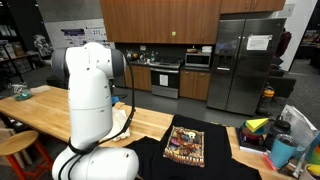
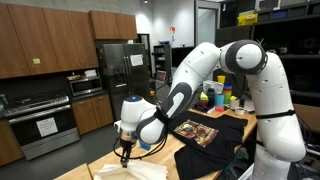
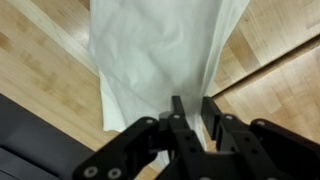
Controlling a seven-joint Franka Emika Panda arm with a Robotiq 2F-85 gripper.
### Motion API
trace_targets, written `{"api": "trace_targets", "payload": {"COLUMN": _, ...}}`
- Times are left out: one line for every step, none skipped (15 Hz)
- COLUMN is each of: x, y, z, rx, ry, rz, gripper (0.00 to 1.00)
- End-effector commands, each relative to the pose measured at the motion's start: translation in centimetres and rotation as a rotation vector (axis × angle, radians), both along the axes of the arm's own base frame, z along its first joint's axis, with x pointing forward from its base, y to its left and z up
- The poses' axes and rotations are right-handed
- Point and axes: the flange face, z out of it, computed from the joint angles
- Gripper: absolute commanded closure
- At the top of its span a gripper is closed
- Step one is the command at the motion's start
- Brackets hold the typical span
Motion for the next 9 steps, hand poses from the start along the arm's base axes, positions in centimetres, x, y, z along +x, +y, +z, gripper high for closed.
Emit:
{"api": "trace_targets", "payload": {"x": -0.1, "y": 0.6, "z": 0.3, "rx": 0.018, "ry": -0.059, "rz": 0.089, "gripper": 0.41}}
{"api": "trace_targets", "payload": {"x": -0.1, "y": 0.5, "z": 0.5, "rx": 0.026, "ry": -0.069, "rz": 0.099, "gripper": 0.35}}
{"api": "trace_targets", "payload": {"x": 0.1, "y": 0.3, "z": 0.6, "rx": 0.034, "ry": -0.079, "rz": 0.087, "gripper": 0.27}}
{"api": "trace_targets", "payload": {"x": 0.3, "y": 0.0, "z": 0.8, "rx": 0.041, "ry": -0.086, "rz": 0.068, "gripper": 0.21}}
{"api": "trace_targets", "payload": {"x": 0.7, "y": -0.4, "z": 0.9, "rx": 0.043, "ry": -0.09, "rz": 0.036, "gripper": 0.14}}
{"api": "trace_targets", "payload": {"x": 1.1, "y": -0.8, "z": 0.9, "rx": 0.042, "ry": -0.09, "rz": 0.021, "gripper": 0.08}}
{"api": "trace_targets", "payload": {"x": 1.8, "y": -0.9, "z": 0.6, "rx": 0.035, "ry": -0.075, "rz": 0.006, "gripper": 0.02}}
{"api": "trace_targets", "payload": {"x": 2.3, "y": -1.2, "z": 0.4, "rx": 0.026, "ry": -0.066, "rz": -0.012, "gripper": 0.0}}
{"api": "trace_targets", "payload": {"x": 3.0, "y": -1.5, "z": 0.0, "rx": 0.007, "ry": -0.051, "rz": -0.026, "gripper": 0.0}}
